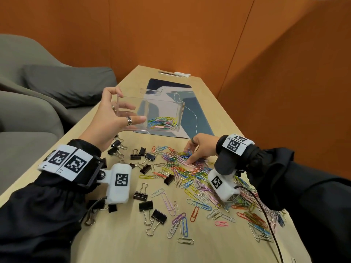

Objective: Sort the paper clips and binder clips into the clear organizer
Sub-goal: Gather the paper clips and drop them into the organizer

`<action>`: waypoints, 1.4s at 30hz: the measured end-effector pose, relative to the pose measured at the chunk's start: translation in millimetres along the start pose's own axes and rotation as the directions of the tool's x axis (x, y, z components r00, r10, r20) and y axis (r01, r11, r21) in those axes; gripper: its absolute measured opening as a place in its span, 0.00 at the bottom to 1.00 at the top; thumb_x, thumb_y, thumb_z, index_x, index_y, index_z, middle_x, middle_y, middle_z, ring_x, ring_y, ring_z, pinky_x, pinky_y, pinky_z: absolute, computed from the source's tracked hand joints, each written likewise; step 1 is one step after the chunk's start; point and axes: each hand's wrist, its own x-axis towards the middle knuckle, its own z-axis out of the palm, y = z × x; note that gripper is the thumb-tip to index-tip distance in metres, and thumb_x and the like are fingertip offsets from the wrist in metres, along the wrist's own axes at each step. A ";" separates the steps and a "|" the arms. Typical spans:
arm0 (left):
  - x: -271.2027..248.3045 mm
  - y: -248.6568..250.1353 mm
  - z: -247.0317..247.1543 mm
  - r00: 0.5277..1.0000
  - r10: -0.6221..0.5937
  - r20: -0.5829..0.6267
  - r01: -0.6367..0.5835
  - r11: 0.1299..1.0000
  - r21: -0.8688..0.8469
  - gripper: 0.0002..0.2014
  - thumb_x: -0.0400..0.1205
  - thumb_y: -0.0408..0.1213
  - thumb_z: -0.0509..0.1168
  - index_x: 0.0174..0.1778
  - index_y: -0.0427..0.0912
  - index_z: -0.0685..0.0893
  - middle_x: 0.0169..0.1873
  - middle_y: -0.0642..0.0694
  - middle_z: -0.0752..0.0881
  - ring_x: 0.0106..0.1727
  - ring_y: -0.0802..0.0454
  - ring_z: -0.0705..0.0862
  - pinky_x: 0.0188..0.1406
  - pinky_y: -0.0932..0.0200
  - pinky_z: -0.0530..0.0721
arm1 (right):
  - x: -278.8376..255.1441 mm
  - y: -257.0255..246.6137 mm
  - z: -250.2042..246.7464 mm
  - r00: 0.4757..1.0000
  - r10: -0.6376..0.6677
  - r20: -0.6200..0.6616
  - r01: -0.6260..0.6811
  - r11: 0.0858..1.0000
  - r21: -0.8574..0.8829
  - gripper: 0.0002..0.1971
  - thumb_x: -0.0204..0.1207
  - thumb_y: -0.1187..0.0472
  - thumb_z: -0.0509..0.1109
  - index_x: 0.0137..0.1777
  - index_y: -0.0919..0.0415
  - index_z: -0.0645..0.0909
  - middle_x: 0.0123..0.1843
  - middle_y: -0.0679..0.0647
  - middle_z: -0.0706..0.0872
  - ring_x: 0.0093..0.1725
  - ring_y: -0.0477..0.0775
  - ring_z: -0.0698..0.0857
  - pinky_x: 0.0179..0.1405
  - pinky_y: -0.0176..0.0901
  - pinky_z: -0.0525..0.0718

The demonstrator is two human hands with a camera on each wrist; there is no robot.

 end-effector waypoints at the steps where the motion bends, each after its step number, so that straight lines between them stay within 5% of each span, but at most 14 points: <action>1: -0.1 0.0 0.0 1.000 0.000 0.000 0.000 1.000 0.000 0.32 0.58 0.33 0.76 0.50 0.56 0.65 0.49 0.43 0.80 0.46 0.48 0.84 0.42 0.51 0.89 | 1.2 0.1 -0.3 1.000 0.001 -0.010 -0.001 1.000 0.004 0.18 0.67 0.60 0.80 0.55 0.64 0.83 0.34 0.47 0.82 0.25 0.36 0.79 0.24 0.19 0.72; 10: -0.5 -0.4 -1.4 1.000 0.001 -0.001 -0.001 1.000 -0.001 0.32 0.58 0.32 0.76 0.49 0.56 0.65 0.50 0.42 0.80 0.46 0.49 0.84 0.44 0.49 0.89 | 3.7 7.4 -7.8 0.998 0.055 -0.040 -0.046 0.980 0.193 0.12 0.66 0.66 0.81 0.46 0.63 0.82 0.18 0.41 0.83 0.19 0.37 0.81 0.27 0.31 0.84; 17: 0.8 -2.9 -1.4 1.000 -0.006 -0.017 0.006 1.000 0.014 0.30 0.64 0.26 0.76 0.49 0.56 0.65 0.49 0.43 0.80 0.46 0.48 0.83 0.44 0.50 0.88 | -5.5 -1.7 -43.1 0.988 0.038 -0.149 0.010 0.952 0.305 0.07 0.68 0.70 0.78 0.37 0.60 0.83 0.22 0.45 0.86 0.21 0.42 0.84 0.28 0.30 0.85; 22: 0.6 -3.4 -0.7 1.000 -0.002 -0.009 0.003 1.000 0.021 0.30 0.65 0.25 0.76 0.47 0.57 0.65 0.48 0.43 0.80 0.45 0.48 0.82 0.45 0.48 0.87 | -8.2 -22.7 -73.4 0.963 0.005 -0.271 0.087 0.941 0.327 0.07 0.68 0.67 0.79 0.38 0.58 0.84 0.41 0.62 0.89 0.37 0.55 0.85 0.56 0.51 0.84; 26: 1.0 -4.6 -0.5 1.000 -0.006 0.002 0.006 1.000 0.028 0.30 0.65 0.25 0.76 0.46 0.57 0.66 0.47 0.43 0.79 0.43 0.49 0.82 0.40 0.50 0.87 | -6.3 -44.8 -96.5 0.928 -0.054 -0.370 0.190 0.921 0.341 0.07 0.67 0.70 0.79 0.36 0.58 0.84 0.28 0.49 0.88 0.29 0.49 0.85 0.49 0.47 0.87; 29: 1.0 -5.6 -0.5 1.000 -0.009 0.011 0.008 0.999 0.032 0.30 0.65 0.25 0.76 0.46 0.57 0.66 0.47 0.43 0.79 0.42 0.50 0.82 0.36 0.55 0.88 | -4.6 -63.4 -107.3 0.910 -0.095 -0.403 0.238 0.916 0.322 0.06 0.67 0.71 0.79 0.38 0.62 0.85 0.29 0.51 0.88 0.32 0.52 0.85 0.50 0.49 0.89; 33: 1.4 -6.4 -0.1 1.000 -0.009 0.018 0.009 0.999 0.033 0.30 0.66 0.24 0.76 0.46 0.57 0.66 0.48 0.43 0.79 0.43 0.49 0.82 0.34 0.56 0.87 | -7.6 -87.8 -101.0 0.915 -0.187 -0.357 0.291 0.920 0.264 0.08 0.68 0.72 0.77 0.47 0.68 0.84 0.28 0.47 0.88 0.24 0.41 0.84 0.34 0.32 0.88; 36: 1.3 -7.1 0.0 1.000 -0.007 0.027 0.006 0.999 0.045 0.30 0.66 0.24 0.76 0.46 0.57 0.65 0.47 0.43 0.79 0.43 0.50 0.82 0.33 0.55 0.86 | -7.5 -96.4 -89.1 0.921 -0.238 -0.308 0.313 0.923 0.225 0.10 0.68 0.74 0.77 0.47 0.67 0.83 0.32 0.52 0.87 0.22 0.40 0.84 0.30 0.30 0.86; 39: 1.2 -7.0 0.3 1.000 -0.007 0.018 0.006 1.000 0.026 0.30 0.65 0.25 0.76 0.46 0.57 0.66 0.46 0.44 0.79 0.42 0.50 0.81 0.32 0.58 0.87 | -8.7 -98.0 -82.9 0.921 -0.265 -0.287 0.321 0.931 0.173 0.11 0.67 0.74 0.77 0.48 0.66 0.83 0.20 0.43 0.85 0.21 0.37 0.83 0.27 0.26 0.82; 42: 0.9 -5.8 0.5 1.000 -0.005 0.019 0.005 1.000 0.016 0.30 0.64 0.26 0.76 0.46 0.57 0.66 0.46 0.44 0.79 0.42 0.50 0.81 0.32 0.57 0.86 | -10.3 -98.1 -79.6 0.924 -0.278 -0.262 0.332 0.924 0.190 0.12 0.66 0.75 0.78 0.49 0.67 0.84 0.19 0.43 0.85 0.22 0.39 0.85 0.26 0.27 0.83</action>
